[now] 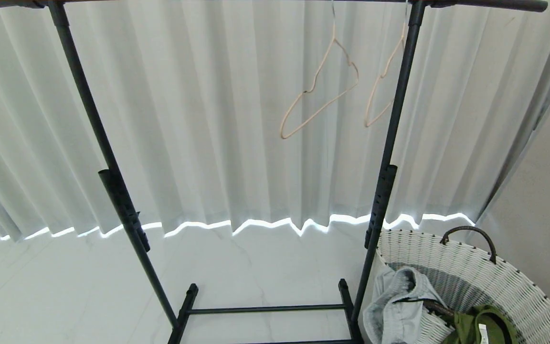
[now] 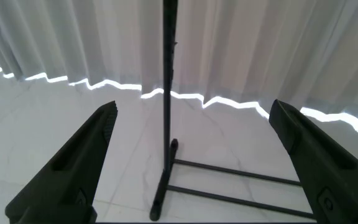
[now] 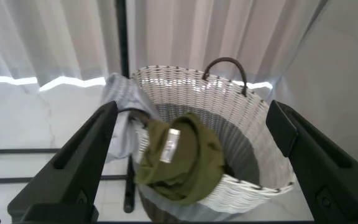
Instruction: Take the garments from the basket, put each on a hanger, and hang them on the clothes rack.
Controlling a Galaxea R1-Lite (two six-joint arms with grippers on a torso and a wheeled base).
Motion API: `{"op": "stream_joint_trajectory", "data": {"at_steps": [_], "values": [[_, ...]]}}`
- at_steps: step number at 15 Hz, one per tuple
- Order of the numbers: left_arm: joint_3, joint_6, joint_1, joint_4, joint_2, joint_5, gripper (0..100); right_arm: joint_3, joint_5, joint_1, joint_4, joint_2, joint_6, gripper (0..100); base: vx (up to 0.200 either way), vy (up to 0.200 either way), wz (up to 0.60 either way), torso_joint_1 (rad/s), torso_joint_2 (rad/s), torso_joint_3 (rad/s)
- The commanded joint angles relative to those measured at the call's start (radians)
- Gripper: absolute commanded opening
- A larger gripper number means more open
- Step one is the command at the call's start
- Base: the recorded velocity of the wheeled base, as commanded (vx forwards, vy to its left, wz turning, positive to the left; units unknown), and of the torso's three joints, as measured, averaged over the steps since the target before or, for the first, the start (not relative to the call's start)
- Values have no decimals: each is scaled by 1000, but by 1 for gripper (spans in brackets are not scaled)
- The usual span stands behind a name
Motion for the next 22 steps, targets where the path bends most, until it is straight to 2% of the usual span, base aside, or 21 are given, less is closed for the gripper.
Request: {"op": "stream_joint_trajectory", "data": {"at_steps": [1,7,13,15,19,20,21,22], "values": [[0,1,-1,0,0,1,100,0,0,1,0,0,2,100,0,0,0,0,0,0],[0,7,-1,0,2,1,100,0,0,1,1,0,-9,100,0,0,0,0,0,0],[0,7,-1,1,2,1,100,0,2,1,1,0,-21,100,200,0,0,0,2,4],[0,7,-1,0,2,1,100,0,0,1,0,0,-19,100,0,0,0,0,0,0],[0,2,-1,0,0,1,100,0,10,1,-16,0,-110,100,0,0,0,0,0,0],[0,2,-1,0,0,1,100,-24,65,2,-10,9,-127,100,0,0,0,0,0,0],[0,2,-1,0,0,1,100,-43,75,5,-10,21,-125,100,0,0,0,0,0,0],[0,2,-1,0,0,1,100,-207,91,19,-13,178,-121,100,0,0,0,0,0,0]]}}
